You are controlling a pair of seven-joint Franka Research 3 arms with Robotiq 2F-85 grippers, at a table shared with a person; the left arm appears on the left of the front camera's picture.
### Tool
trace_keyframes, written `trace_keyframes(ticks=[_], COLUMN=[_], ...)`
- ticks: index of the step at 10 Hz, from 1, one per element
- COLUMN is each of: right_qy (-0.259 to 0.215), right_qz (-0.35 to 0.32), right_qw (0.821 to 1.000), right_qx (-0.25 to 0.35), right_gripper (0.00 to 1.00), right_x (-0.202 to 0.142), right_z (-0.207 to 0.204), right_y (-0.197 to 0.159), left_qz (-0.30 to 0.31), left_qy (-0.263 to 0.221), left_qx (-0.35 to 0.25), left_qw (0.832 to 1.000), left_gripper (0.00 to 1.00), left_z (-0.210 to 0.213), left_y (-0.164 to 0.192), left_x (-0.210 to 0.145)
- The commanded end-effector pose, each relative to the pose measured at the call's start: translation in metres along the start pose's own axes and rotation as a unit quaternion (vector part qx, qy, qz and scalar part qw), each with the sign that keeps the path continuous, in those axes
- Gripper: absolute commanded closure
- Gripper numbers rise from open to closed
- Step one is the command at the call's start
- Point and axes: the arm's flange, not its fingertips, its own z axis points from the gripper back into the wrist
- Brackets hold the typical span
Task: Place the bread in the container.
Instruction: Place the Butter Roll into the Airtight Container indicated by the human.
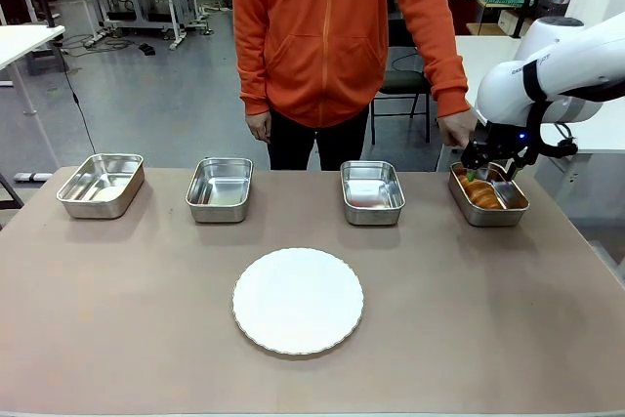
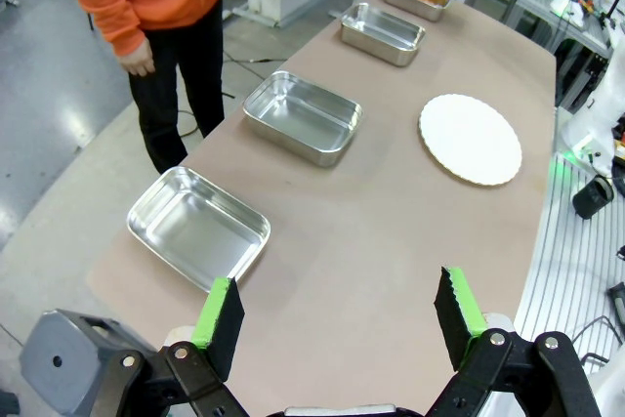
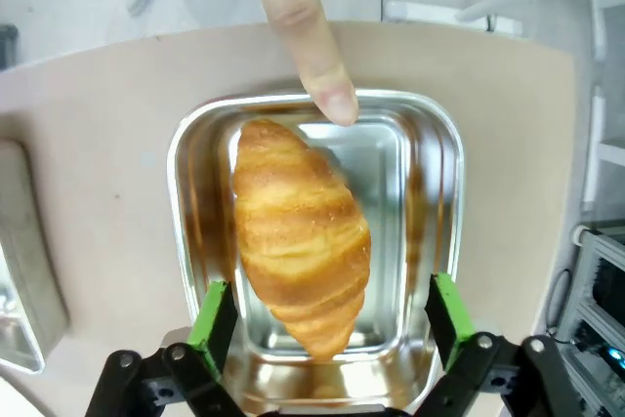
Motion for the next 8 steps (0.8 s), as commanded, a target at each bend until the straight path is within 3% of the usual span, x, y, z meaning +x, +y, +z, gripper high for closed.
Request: trace_keyframes(ticks=[1, 4, 8], right_qy=[-0.056, -0.082, -0.078], right_qz=[-0.051, -0.097, -0.048], right_qw=[0.997, 0.992, 0.996], right_qx=[-0.014, -0.011, -0.010], right_gripper=[0.00, 0.00, 0.00], right_x=[-0.037, -0.100, -0.187], right_z=[0.045, 0.085, 0.082], right_y=[0.018, 0.041, 0.065], left_qz=[-0.007, -0.007, -0.007], left_qy=[-0.006, -0.006, -0.006], left_qx=[0.001, 0.001, 0.001], left_qw=[1.000, 1.000, 1.000], left_gripper=[0.00, 0.00, 0.00], left_z=[0.000, 0.000, 0.000], left_y=[-0.001, -0.001, -0.001], left_x=[0.001, 0.001, 0.001])
